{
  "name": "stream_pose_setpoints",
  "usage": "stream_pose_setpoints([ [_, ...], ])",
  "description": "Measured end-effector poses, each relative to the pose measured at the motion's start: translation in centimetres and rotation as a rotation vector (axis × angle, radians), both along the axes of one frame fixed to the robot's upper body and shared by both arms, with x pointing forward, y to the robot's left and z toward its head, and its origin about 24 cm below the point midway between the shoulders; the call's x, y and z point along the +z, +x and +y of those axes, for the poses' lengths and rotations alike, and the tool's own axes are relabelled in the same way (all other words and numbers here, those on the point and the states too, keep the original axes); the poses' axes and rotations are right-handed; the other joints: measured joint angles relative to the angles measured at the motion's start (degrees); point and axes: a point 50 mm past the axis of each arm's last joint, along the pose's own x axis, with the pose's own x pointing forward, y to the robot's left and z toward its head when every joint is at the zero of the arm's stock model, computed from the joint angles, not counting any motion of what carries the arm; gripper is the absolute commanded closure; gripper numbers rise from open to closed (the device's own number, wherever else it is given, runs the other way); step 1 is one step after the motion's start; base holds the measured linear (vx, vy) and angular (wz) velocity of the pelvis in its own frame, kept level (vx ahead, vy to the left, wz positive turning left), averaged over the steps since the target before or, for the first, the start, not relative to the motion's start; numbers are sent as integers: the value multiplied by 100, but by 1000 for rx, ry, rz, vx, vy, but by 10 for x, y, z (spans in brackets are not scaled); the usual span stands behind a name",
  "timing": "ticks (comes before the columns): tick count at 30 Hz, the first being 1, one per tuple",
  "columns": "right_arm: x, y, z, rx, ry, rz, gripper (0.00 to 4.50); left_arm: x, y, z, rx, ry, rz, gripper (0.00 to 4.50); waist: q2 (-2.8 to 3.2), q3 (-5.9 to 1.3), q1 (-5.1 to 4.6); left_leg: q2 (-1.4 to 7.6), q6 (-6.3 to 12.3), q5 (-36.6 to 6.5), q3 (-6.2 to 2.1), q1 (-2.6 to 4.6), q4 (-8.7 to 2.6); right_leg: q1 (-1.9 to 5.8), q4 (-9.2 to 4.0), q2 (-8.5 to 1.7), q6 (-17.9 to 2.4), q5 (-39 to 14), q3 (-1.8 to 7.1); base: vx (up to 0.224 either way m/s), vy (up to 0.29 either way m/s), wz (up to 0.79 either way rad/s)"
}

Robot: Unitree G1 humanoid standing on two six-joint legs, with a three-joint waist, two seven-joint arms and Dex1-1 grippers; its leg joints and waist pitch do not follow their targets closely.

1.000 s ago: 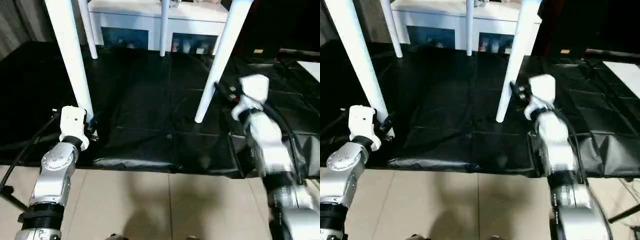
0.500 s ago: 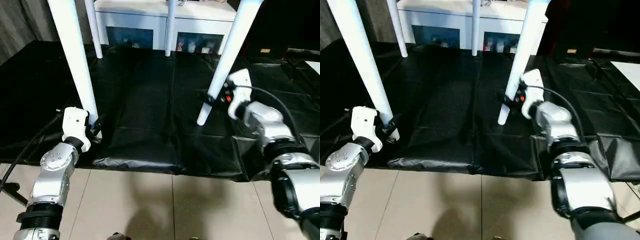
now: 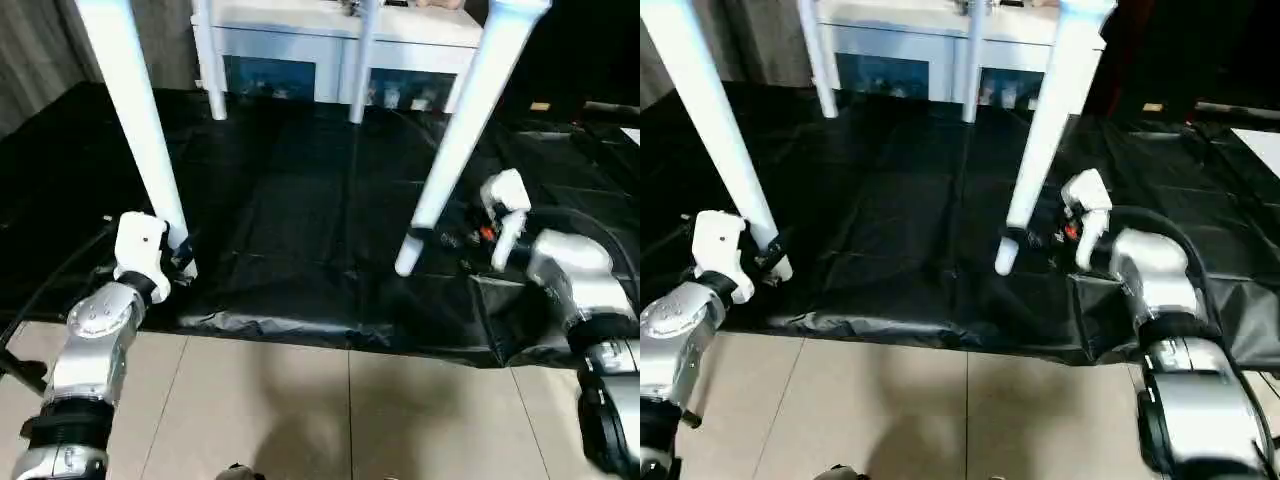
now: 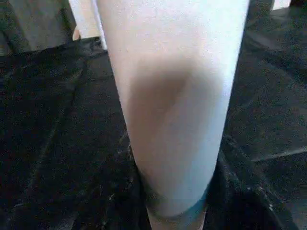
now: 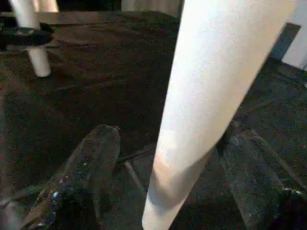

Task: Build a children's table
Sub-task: Flip table

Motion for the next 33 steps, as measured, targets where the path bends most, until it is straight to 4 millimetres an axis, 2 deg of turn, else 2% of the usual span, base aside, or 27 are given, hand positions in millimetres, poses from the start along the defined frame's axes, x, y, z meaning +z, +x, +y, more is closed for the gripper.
stream_pose_setpoints([
  [2,-10,-4,1,-35,-10,12,115,0,1,1,-3,-3,6,302,21,-4,-16,-2,0,0,1,0,-1,-2,-3,0,0,0,2,0,0,0],
  [3,-14,-5,2,-55,-4,15,115,0,2,2,-2,-7,9,246,24,-2,-25,-2,0,0,1,0,-1,-3,-4,0,0,0,2,0,0,0],
  [4,-16,-5,3,-73,0,13,115,0,3,2,-1,-5,10,232,27,-2,-30,-2,0,0,1,0,-2,-4,-4,0,-1,1,2,0,0,0],
  [7,-10,-5,7,-127,22,-43,115,3,2,10,15,46,15,221,43,0,-99,-3,0,0,1,0,-8,-12,-5,0,0,0,2,0,0,0],
  [9,-5,-6,6,-189,45,-83,115,5,2,12,29,41,4,194,48,-4,-125,-3,0,0,0,4,-11,-10,-5,0,1,0,2,0,0,0],
  [14,-7,-15,9,-347,179,-120,115,10,-4,21,54,-44,-80,152,49,-8,-157,-8,-1,0,0,5,-33,-26,-11,0,5,-3,4,0,0,0],
  [17,-11,-26,7,-364,202,-129,115,4,-15,24,61,-108,-102,134,46,-13,-154,-13,-1,0,1,5,-66,-25,-44,0,2,-1,5,0,0,0],
  [18,-11,-31,7,-370,215,-135,115,1,-19,23,57,-149,-114,112,46,-14,-150,-15,-1,0,4,-3,-78,-28,-59,0,1,1,6,0,0,0],
  [20,-11,-37,11,-364,234,-144,115,-4,-26,25,62,-181,-114,96,44,-17,-145,-17,-1,0,6,5,-83,-23,-61,0,1,1,10,0,0,0],
  [24,-11,-62,18,-390,296,-159,115,-21,-58,18,-3,-309,-133,96,68,-41,-135,-18,-1,0,11,3,-98,-22,-95,0,22,-12,15,0,0,0],
  [26,-14,-73,20,-411,311,-155,115,-33,-76,19,-22,-304,-108,96,71,-41,-145,-19,-2,-1,13,3,-115,-22,-114,1,28,-16,17,0,0,0],
  [28,-15,-76,19,-429,308,-149,115,-37,-83,20,-20,-295,-98,96,70,-41,-143,-21,-2,-1,14,4,-130,-20,-130,2,28,-15,15,0,0,0],
  [30,-11,-81,21,-457,300,-148,115,-31,-95,19,5,-273,-134,96,83,-52,-151,-27,-2,-1,17,14,-164,-7,-166,2,29,-14,17,0,0,0],
  [33,-16,-88,22,-514,268,-89,115,-22,-108,16,49,-268,-156,96,86,-65,-161,-38,-3,-1,17,31,-180,3,-172,1,57,-30,27,0,0,0],
])
